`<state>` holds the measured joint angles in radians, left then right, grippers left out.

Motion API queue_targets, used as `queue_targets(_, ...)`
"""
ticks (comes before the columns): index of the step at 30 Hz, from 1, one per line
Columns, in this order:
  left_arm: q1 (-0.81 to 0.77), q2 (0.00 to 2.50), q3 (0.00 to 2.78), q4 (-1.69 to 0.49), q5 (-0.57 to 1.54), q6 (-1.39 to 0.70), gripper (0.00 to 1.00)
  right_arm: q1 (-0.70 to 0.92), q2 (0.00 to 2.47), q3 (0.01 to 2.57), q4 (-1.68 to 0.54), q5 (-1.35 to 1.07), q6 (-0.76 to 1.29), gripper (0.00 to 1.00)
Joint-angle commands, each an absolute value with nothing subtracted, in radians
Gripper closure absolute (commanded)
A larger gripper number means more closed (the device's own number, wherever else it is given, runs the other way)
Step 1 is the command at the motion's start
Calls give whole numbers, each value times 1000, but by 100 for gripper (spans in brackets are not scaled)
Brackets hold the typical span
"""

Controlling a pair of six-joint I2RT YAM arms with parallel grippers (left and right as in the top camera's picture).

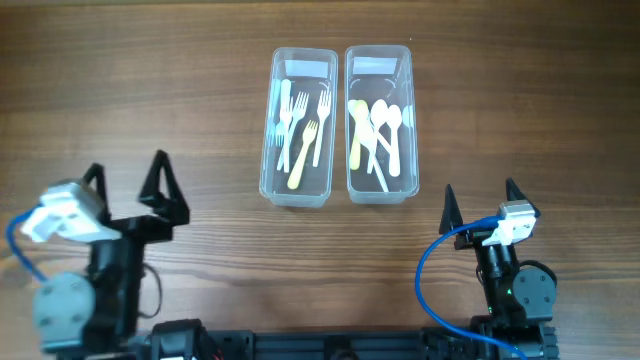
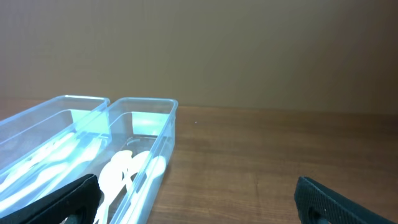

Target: Pack container

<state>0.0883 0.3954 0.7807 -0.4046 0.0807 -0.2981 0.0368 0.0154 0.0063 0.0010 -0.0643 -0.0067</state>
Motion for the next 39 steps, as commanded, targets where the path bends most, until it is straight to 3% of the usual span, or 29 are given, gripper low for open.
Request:
queue_targets(1,94,284,562,-271,149,-300,0,40,2,5,5,-80,-24,0)
queue_targets(11,94,155,292,-133,217,-301,0,40,2,5,5,-80,-24,0)
queue_targets(39,57,44,75,-130,208,-299,0,40,2,5,5,-80,-24,0)
